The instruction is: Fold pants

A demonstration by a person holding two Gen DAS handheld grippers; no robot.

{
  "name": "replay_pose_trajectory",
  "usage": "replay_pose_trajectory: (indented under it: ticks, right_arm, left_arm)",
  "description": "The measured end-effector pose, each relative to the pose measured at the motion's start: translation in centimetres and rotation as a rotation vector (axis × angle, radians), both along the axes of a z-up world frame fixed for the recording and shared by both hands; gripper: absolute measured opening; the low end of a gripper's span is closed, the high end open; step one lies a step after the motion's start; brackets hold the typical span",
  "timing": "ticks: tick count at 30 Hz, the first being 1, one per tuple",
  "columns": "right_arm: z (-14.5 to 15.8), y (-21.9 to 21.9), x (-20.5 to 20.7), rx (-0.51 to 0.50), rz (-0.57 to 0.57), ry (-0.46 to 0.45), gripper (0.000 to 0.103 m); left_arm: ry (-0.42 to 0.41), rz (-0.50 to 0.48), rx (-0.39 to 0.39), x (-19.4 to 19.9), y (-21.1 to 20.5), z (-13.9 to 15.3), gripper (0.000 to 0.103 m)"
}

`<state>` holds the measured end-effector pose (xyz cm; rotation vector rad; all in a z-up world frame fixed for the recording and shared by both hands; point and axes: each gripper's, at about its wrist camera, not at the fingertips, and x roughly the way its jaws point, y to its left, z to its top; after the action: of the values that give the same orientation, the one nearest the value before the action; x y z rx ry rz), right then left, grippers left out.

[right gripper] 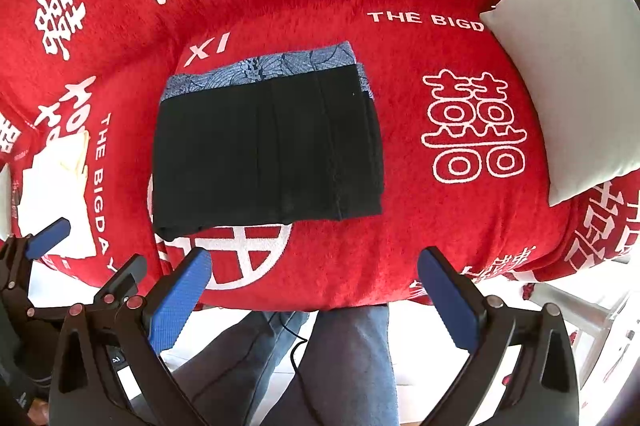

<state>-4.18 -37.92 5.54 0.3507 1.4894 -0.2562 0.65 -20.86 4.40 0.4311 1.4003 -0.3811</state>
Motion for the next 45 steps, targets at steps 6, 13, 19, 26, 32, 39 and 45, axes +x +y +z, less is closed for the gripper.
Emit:
replay_pose_trajectory:
  ticks: [6, 13, 19, 26, 32, 39, 45]
  right_arm:
    - [0.4, 0.0, 0.0, -0.017, -0.003, -0.005, 0.103]
    - [0.9, 0.1, -0.1, -0.032, -0.005, -0.024, 0.103]
    - [0.9, 0.6, 0.0, -0.033, 0.015, -0.033, 0.103]
    - [0.5, 1.2, 0.2, -0.039, 0.044, -0.014, 0.103]
    - [0.7, 1.5, 0.4, -0.044, 0.055, -0.016, 0.103]
    - [0.7, 1.5, 0.4, -0.043, 0.057, -0.015, 0.103]
    - [0.8, 1.5, 0.4, -0.044, 0.055, -0.018, 0.103]
  left_arm:
    - [0.001, 0.014, -0.011, 0.0, 0.2, 0.0, 0.102]
    - [-0.008, 0.013, -0.012, -0.2, 0.2, 0.2, 0.102]
    - [-0.019, 0.028, -0.015, -0.2, 0.5, 0.5, 0.102]
    - [-0.012, 0.049, -0.031, -0.3, 0.7, 0.5, 0.102]
    - [-0.013, 0.067, -0.043, -0.2, 0.9, 0.6, 0.102]
    - [-0.011, 0.068, -0.051, -0.2, 1.0, 0.6, 0.102]
    - [-0.011, 0.063, -0.056, -0.2, 0.8, 0.7, 0.102]
